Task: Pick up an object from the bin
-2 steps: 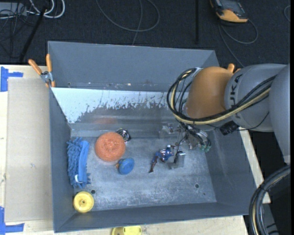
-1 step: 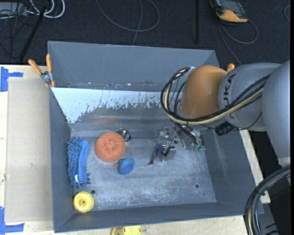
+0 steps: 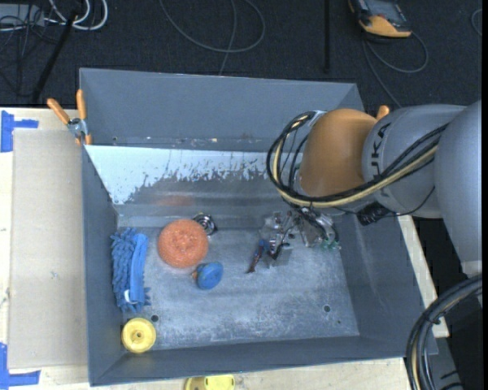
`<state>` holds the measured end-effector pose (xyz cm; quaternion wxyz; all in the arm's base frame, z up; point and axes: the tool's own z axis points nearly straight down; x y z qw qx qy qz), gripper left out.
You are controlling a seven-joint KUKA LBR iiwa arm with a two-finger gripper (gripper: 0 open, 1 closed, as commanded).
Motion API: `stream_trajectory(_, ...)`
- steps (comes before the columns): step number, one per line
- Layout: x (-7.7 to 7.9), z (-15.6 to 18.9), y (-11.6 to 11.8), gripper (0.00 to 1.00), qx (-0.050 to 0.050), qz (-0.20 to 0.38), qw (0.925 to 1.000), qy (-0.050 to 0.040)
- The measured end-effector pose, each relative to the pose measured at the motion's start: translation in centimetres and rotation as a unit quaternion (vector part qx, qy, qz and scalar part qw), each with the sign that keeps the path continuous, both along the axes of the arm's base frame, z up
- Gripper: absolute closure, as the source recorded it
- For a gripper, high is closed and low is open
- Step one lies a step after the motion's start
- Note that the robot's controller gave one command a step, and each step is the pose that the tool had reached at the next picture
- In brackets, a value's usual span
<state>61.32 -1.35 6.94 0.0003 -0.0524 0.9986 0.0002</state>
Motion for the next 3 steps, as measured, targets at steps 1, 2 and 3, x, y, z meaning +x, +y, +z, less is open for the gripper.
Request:
stream_trajectory(1,-1.2,11.5,0.1,1.0,0.0,0.002,1.0,-0.0003)
stream_trajectory(2,-1.2,11.5,0.1,1.0,0.0,0.002,1.0,-0.0002)
stream_trajectory(3,-1.2,24.1,1.9,1.0,0.0,0.013,0.9999,-0.0009)
